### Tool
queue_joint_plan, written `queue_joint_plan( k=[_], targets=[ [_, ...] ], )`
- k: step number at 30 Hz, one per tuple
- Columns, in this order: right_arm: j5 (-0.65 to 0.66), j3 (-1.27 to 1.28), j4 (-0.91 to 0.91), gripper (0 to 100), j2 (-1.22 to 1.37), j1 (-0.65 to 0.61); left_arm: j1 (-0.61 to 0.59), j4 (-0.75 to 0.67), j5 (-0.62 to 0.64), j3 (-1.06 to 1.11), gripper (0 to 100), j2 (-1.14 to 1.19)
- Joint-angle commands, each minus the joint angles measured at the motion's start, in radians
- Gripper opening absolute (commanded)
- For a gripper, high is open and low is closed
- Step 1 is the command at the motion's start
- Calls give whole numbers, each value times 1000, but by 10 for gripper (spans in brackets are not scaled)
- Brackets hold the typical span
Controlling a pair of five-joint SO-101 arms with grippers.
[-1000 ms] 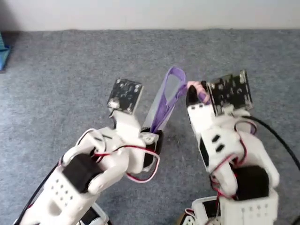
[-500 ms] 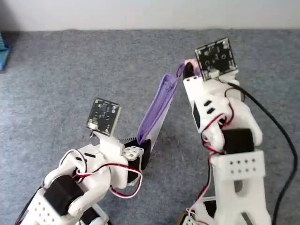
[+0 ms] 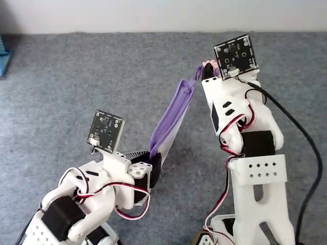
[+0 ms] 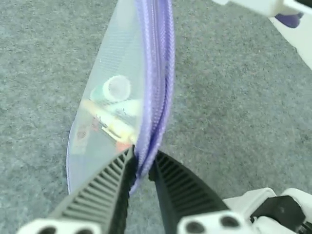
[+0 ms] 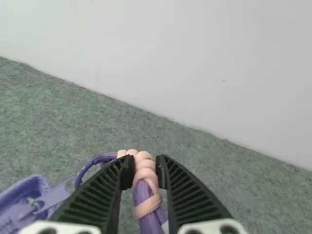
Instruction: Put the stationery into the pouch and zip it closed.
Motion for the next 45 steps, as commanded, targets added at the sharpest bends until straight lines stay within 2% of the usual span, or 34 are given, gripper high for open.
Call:
queue_joint_plan(
  k=[1, 6, 8, 15, 22, 30, 37, 42, 45],
  targets=[
    [11, -6, 2, 7, 1, 88, -18, 51, -2, -1, 122, -37],
    [9, -5, 4, 7, 2, 140, -83, 49, 43, -5, 385, -38],
    [9, -5, 4, 7, -1, 153, -109, 58, 58, -5, 439, -38],
    [9, -3, 157, 7, -2, 156, -276, 133, 64, -65, 442, -40],
    [3, -3, 334, 7, -4, 240, -520, 135, 60, -97, 442, -40],
    [2, -3, 607, 8, -4, 243, -740, 130, 60, -91, 442, -40],
    [2, -3, 809, 8, -4, 243, -799, 127, 60, 7, 442, -40],
    [0, -2, 868, 14, 1, 246, -810, 133, 60, 97, 442, -40],
    [-9, -2, 901, 73, -1, 248, -842, 127, 57, 94, 442, -40]
  ],
)
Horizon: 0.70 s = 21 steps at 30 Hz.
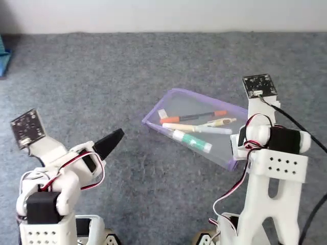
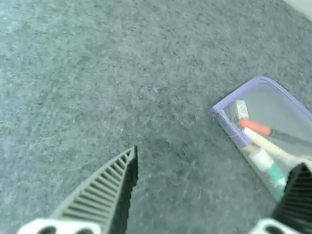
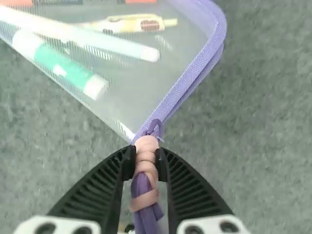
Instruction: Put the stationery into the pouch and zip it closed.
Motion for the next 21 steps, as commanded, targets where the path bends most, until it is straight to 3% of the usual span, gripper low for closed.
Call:
queue_joint_plan(
  k=[1, 5, 8, 16, 19, 21],
  targets=[
    [-29, -6, 41, 110, -12, 2, -21, -6, 2, -8, 442, -14],
    [-120, -9, 127, 273, -13, 4, -21, -5, -25, -8, 442, -14],
    [-155, -12, 180, 319, -25, 4, -14, -5, -54, -7, 442, -14],
    [-166, -6, 185, 232, -249, -4, -14, -28, -167, 44, 442, -14],
    [-167, -5, 185, 145, -318, -2, -21, -80, -196, 124, 415, -14],
    [-169, 9, 183, 55, -344, -2, -17, -118, -196, 160, 344, -14]
  ],
)
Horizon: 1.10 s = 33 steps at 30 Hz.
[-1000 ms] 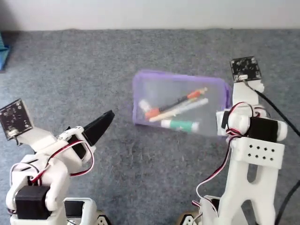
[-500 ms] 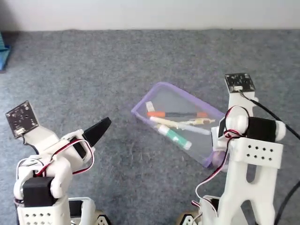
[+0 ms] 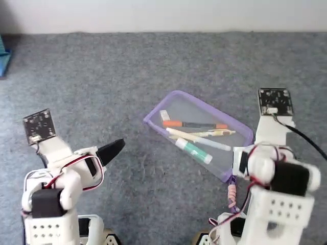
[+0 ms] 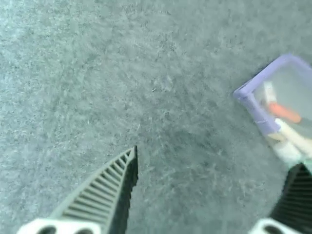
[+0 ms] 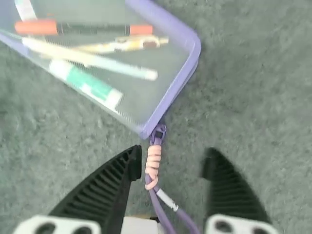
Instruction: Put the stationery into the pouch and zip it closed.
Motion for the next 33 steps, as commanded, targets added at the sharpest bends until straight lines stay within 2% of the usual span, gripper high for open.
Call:
queue_joint_plan(
  k=[1, 4, 6, 11, 18, 23, 29, 33],
  targets=[
    [-12, 34, 30, 8, -54, 2, 5, -83, -18, 33, 297, -9],
    [-18, 150, 4, 39, -70, 8, 6, -158, -20, 64, 117, -9],
    [-77, 219, -38, 19, -88, 8, 6, -209, -63, 88, 4, -9],
    [-238, 377, -177, 8, -168, 2, 6, -262, -132, 159, 12, -9],
    [-241, 624, -377, 8, -321, 2, 6, -265, -181, 239, 12, -9],
    [-239, 835, -516, 8, -429, 2, 14, -350, -192, 317, 13, -9],
    [-239, 1022, -638, 8, -575, 1, 127, -410, -236, 403, 13, -9],
    [-239, 1094, -627, 8, -687, -67, 153, -479, -235, 426, 13, -9]
  ],
)
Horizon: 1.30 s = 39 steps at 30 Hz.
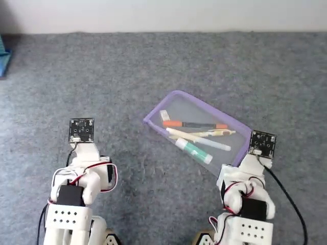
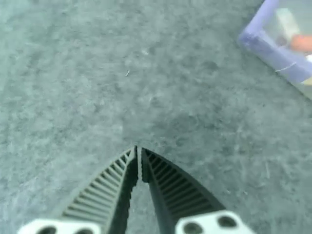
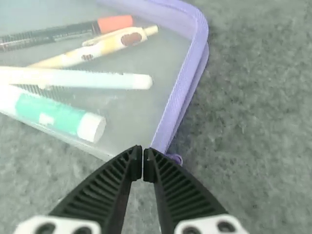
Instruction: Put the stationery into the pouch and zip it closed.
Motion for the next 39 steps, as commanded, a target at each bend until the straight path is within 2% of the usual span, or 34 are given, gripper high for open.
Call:
queue_joint_plan(
  k=[1, 7, 14, 19, 26, 28, 30, 33, 39],
  targets=[
    [-11, 41, 2, 8, -102, -67, 15, -74, -17, 12, 13, -11],
    [-11, 180, 2, 8, -282, -104, 15, -127, -21, 85, 13, -11],
    [-11, 187, 10, 8, -255, -94, 15, -195, -21, 177, 13, -11],
    [-12, 187, 81, 9, -255, -87, 15, -221, -84, 202, 13, -11],
    [-15, 186, 74, 9, -257, 183, 12, -222, -92, 202, 13, -11],
    [-14, 187, 111, 9, -255, 226, 8, -222, -91, 202, 13, -11],
    [-18, 187, 174, 9, -257, 222, 8, -222, -91, 202, 13, -11],
    [-18, 187, 170, 9, -259, 186, 8, -222, -91, 202, 13, -11],
    [-15, 187, 170, 9, -259, 24, 8, -222, -91, 202, 13, -11]
  ],
)
